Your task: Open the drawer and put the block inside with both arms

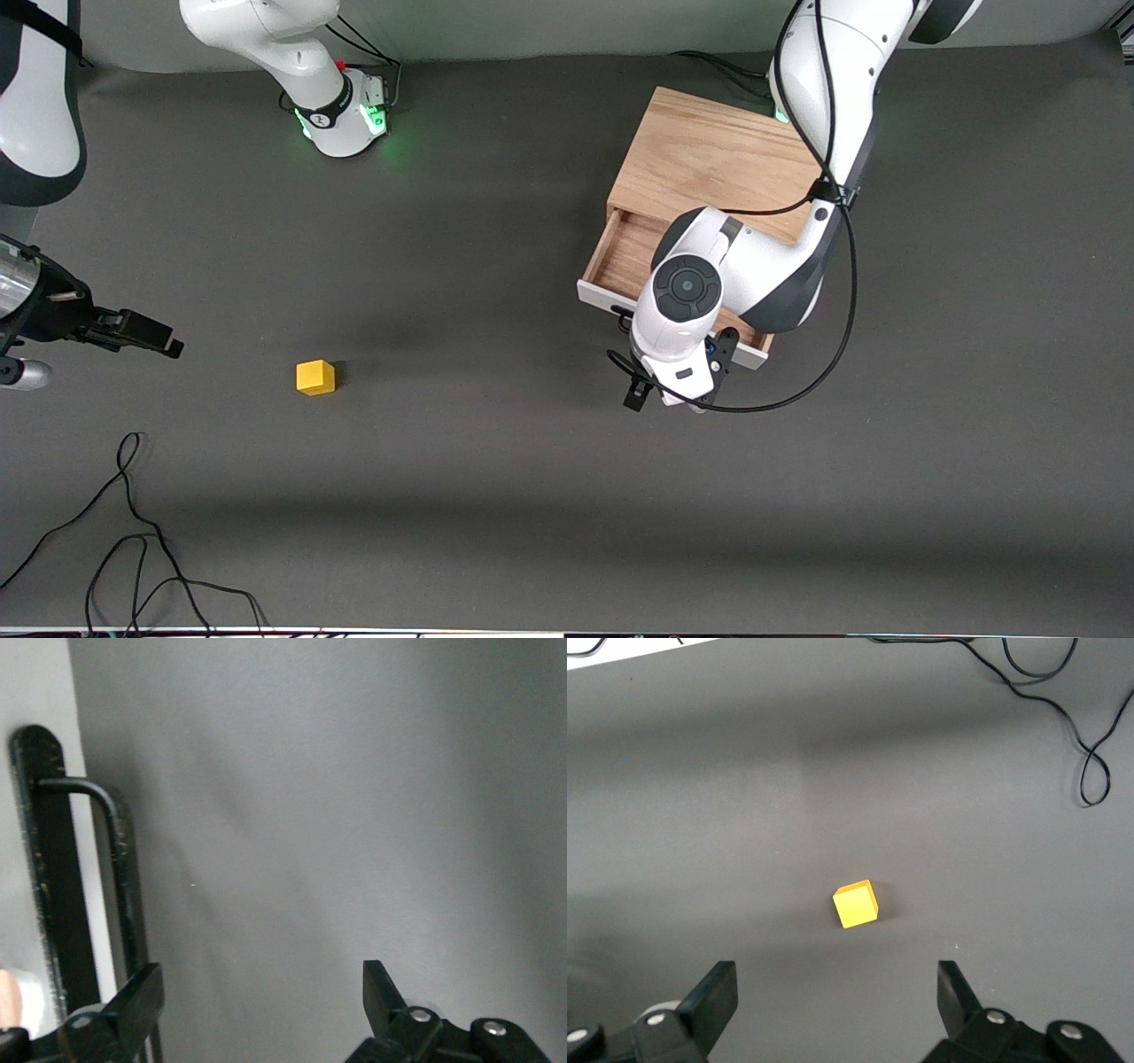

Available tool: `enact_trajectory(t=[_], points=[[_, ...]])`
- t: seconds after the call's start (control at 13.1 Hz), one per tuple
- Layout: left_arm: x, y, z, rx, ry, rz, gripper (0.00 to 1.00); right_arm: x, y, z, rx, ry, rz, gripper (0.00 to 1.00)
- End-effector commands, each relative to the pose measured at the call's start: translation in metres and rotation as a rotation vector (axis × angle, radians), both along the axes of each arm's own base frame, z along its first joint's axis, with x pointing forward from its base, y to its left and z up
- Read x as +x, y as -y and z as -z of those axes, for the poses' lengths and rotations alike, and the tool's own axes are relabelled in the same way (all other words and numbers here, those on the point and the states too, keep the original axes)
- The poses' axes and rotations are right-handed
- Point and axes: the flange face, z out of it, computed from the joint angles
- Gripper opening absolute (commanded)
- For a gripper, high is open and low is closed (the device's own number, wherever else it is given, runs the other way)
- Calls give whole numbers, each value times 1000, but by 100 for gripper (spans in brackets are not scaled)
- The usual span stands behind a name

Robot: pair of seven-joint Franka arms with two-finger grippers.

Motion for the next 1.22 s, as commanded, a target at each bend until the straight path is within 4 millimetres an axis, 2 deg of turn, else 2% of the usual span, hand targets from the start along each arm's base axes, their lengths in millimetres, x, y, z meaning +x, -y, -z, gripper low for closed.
enact_trajectory(t=[0.0, 0.15, 0.31, 0.38, 0.53, 0.84, 1.14], points=[[22, -9, -44, -3, 75, -18, 100, -5, -14, -6, -57, -9, -71, 100], [29, -26, -75, 10, 111, 11, 100, -10, -16, -9, -58, -35, -81, 100], [31, -61, -119, 26, 101, 81, 100, -15, -17, -6, -58, -74, -88, 100], [32, -84, -138, 36, 79, 123, 100, -14, -17, -6, -58, -72, -88, 100], [25, -120, -173, 52, 45, 240, 100, -14, -21, -7, -61, -68, -95, 100], [20, -214, -213, 22, -44, 444, 100, -14, -21, -8, -78, -66, -98, 100], [-4, -309, -243, 0, -68, 649, 100, -15, -27, -8, -92, -72, -111, 100]])
